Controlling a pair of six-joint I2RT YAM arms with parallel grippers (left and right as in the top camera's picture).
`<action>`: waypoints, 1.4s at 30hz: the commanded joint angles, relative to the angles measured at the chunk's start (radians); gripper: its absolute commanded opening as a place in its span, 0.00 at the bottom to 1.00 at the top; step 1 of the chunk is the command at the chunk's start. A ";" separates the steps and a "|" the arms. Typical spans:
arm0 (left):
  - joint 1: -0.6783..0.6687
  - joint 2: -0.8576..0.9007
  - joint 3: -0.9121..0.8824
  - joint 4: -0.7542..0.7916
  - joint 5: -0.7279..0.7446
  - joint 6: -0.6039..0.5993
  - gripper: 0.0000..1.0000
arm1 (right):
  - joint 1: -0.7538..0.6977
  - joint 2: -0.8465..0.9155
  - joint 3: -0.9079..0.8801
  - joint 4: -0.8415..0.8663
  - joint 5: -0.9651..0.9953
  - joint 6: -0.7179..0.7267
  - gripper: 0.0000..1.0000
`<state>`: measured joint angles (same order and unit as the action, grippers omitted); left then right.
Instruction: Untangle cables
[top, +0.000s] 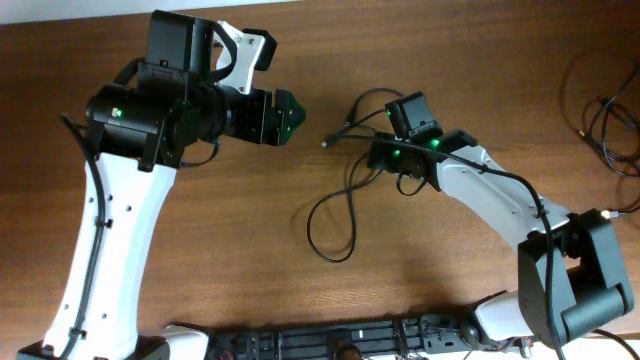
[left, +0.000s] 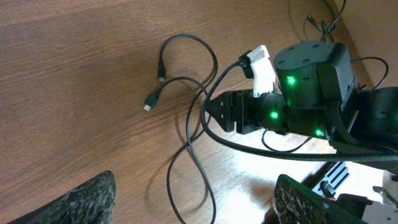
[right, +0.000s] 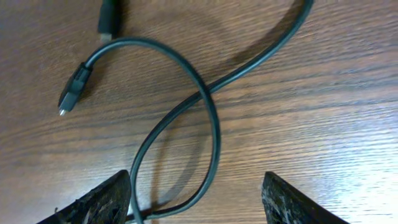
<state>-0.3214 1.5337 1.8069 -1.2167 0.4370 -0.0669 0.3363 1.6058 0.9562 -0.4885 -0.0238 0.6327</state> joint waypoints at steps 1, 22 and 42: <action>-0.001 0.003 0.013 -0.003 0.001 0.019 0.82 | 0.003 0.014 -0.005 0.011 0.048 0.000 0.66; -0.001 0.003 0.013 0.010 0.003 0.012 0.87 | 0.004 0.160 0.222 -0.008 -0.024 -0.114 0.04; -0.001 0.003 0.013 -0.019 0.003 0.013 0.95 | -0.074 0.160 1.223 -0.561 0.142 -0.303 0.04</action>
<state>-0.3214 1.5337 1.8069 -1.2297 0.4370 -0.0673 0.3069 1.7775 2.0918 -1.0405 0.0696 0.3359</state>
